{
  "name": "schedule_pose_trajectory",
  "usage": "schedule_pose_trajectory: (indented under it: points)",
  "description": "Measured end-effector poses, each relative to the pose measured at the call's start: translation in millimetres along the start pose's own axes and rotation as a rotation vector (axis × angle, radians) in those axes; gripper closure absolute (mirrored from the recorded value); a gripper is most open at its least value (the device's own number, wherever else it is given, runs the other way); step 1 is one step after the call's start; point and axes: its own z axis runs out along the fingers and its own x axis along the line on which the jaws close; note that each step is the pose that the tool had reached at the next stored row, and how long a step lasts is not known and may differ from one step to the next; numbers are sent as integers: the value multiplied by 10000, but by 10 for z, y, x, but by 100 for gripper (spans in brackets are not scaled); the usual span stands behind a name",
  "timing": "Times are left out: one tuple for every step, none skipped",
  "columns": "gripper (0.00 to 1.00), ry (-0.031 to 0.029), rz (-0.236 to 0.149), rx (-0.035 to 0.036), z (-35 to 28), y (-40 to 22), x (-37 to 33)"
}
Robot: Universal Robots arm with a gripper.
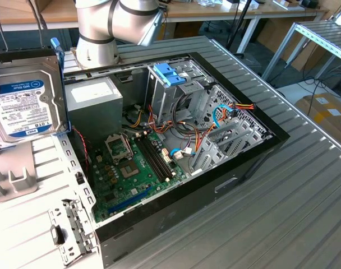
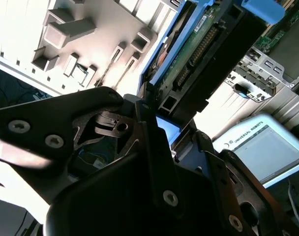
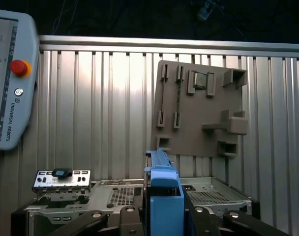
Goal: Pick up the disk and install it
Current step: 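Pick up the disk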
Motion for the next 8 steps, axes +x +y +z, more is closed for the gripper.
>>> schedule_pose_trajectory:
  points:
    - [63,0,0,-11,-2,-13,13]
    - [63,0,1,-34,-5,-38,37]
    - [63,0,2,-49,-8,-56,55]
    - [63,1,3,-67,-11,-77,78]
    - [63,0,4,-76,-12,-89,89]
    - [63,0,4,-84,-13,-99,99]
    - [63,0,5,-95,-14,-112,110]
    - [63,0,7,-107,-16,-128,119]
